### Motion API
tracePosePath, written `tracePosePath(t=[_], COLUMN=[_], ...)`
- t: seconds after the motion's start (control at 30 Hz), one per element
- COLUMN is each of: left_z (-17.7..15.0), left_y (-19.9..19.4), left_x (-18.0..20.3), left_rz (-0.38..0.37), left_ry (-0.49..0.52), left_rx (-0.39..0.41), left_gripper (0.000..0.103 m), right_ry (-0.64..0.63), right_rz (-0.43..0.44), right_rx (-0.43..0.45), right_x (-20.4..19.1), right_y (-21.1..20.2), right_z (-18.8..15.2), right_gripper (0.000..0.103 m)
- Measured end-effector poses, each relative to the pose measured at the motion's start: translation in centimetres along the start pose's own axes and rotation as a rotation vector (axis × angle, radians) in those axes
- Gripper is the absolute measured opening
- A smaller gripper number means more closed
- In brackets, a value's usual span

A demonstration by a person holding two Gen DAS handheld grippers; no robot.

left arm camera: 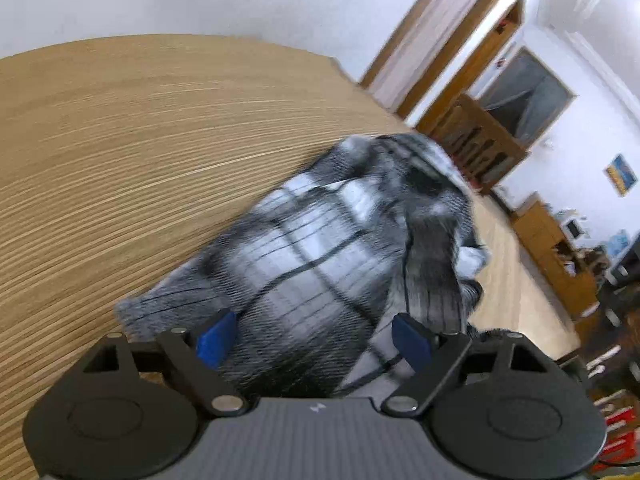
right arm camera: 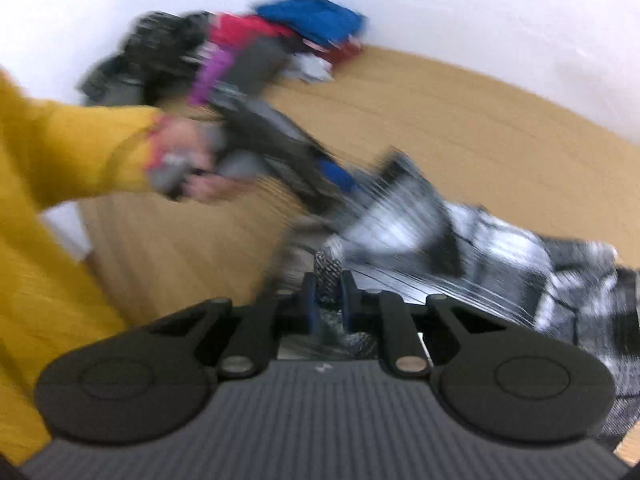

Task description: Fold clothes

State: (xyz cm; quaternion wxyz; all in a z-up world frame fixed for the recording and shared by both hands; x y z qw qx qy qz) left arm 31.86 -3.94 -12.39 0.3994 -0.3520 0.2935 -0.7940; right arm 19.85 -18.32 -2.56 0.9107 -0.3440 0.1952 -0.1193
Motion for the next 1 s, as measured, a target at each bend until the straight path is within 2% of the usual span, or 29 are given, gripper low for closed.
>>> tracePosePath(t=[0.17,0.23,0.27,0.33,0.37,0.43,0.5,0.57,0.67,0.77,0.83,0.9,1.0], left_z=[0.2,0.2,0.2,0.2,0.5,1.3,1.3,0.5,-2.5,-6.5,-9.1,-11.0,-11.4], left_y=[-1.0,-1.5,-1.7,-2.2,-2.9,-4.6,-5.8,-6.7,-7.5,-7.7,-7.5,-6.8,-4.7], left_x=[1.5,1.9,2.1,2.5,1.7,-1.1,-2.9,-4.0,-4.7,-4.5,-3.4,-1.3,2.6], left_rz=[-0.096,-0.126,-0.141,-0.171,-0.155,-0.082,0.006,0.085,0.178,0.221,0.193,0.149,0.036], left_ry=[-0.016,-0.027,-0.033,-0.045,-0.077,-0.149,-0.156,-0.144,-0.113,-0.084,-0.059,0.016,0.154], left_rx=[0.017,0.025,0.03,0.038,0.062,0.123,0.145,0.139,0.097,0.019,-0.04,-0.091,-0.138], left_gripper=[0.087,0.086,0.082,0.081,0.082,0.082,0.084,0.084,0.084,0.083,0.082,0.08,0.077], right_ry=[-0.055,-0.064,-0.057,-0.037,-0.033,-0.006,0.068,0.172,0.406,0.507,0.52,0.526,0.518], right_rz=[0.028,0.009,-0.001,-0.025,-0.046,-0.118,-0.226,-0.331,-0.457,-0.453,-0.45,-0.423,-0.256], right_rx=[0.063,0.081,0.091,0.112,0.122,0.146,0.171,0.166,0.161,0.177,0.163,0.123,0.043], right_x=[-3.7,-3.8,-3.6,-2.5,-2.1,0.1,3.6,7.4,11.0,9.5,7.2,4.7,0.9], right_y=[-1.0,-1.0,-0.9,-0.6,-0.5,0.1,0.9,1.6,0.8,-0.4,-0.6,-0.2,2.9], right_z=[1.8,2.1,2.2,2.4,2.6,2.6,2.4,1.3,-2.2,-5.9,-8.0,-9.9,-11.1], right_gripper=[0.009,0.009,0.003,0.002,0.006,0.006,0.006,0.009,0.011,0.011,0.011,0.011,0.011])
Point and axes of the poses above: each gripper's, at about its wrist camera, not at the fingertips, and y roughly the way its jaws point, x to its right, z to its top, the point moved 7 cm from there along y, roughly the way its jaws point, and after that the axes turned 13 degrees about z, right-handed, at the moved point
